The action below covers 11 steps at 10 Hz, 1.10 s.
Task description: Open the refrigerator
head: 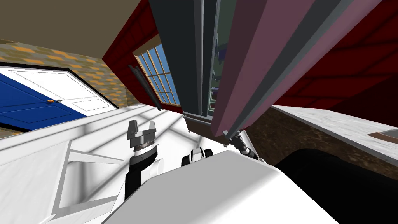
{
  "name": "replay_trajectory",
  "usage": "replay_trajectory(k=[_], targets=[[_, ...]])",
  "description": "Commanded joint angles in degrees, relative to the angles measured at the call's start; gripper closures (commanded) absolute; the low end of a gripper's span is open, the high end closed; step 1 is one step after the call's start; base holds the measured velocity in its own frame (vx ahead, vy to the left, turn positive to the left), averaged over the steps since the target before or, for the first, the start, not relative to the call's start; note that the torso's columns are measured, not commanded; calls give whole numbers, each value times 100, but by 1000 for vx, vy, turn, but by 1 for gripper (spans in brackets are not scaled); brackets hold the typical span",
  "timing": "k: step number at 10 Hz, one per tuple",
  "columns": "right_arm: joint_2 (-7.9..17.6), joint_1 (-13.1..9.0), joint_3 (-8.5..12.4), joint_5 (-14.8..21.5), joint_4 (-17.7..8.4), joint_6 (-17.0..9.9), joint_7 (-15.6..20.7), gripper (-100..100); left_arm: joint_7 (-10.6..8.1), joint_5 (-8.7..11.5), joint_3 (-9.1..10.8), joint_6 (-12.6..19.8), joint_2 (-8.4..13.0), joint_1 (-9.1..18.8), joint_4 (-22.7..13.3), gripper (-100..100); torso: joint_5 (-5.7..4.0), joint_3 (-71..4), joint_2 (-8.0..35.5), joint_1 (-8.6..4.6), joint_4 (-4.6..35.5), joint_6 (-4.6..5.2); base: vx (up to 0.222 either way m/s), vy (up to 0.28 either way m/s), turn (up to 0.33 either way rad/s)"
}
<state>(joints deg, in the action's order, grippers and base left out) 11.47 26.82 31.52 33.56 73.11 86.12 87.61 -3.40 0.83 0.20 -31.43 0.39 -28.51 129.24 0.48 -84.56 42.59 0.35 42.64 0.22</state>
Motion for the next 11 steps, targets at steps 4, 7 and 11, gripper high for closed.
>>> replay_trajectory(k=[4, 7, 11], targets=[[279, -613, -164, 96, -167, -142, -101, 100, 0, 0, 0, 0, 0, -1, 1, 0, 13, -7, -3, 31, 10, -28, -204, -67, 123], [432, -960, -293, 186, -268, -256, -168, 100, 0, 0, 0, 0, 0, -1, 1, 0, 14, 16, 34, 23, 23, -14, -188, -68, 112], [683, -868, -359, -101, -691, -249, -25, 100, 0, 0, -1, 0, 0, 0, 1, 0, 14, 11, 26, 22, 23, -35, -151, -73, 228]])
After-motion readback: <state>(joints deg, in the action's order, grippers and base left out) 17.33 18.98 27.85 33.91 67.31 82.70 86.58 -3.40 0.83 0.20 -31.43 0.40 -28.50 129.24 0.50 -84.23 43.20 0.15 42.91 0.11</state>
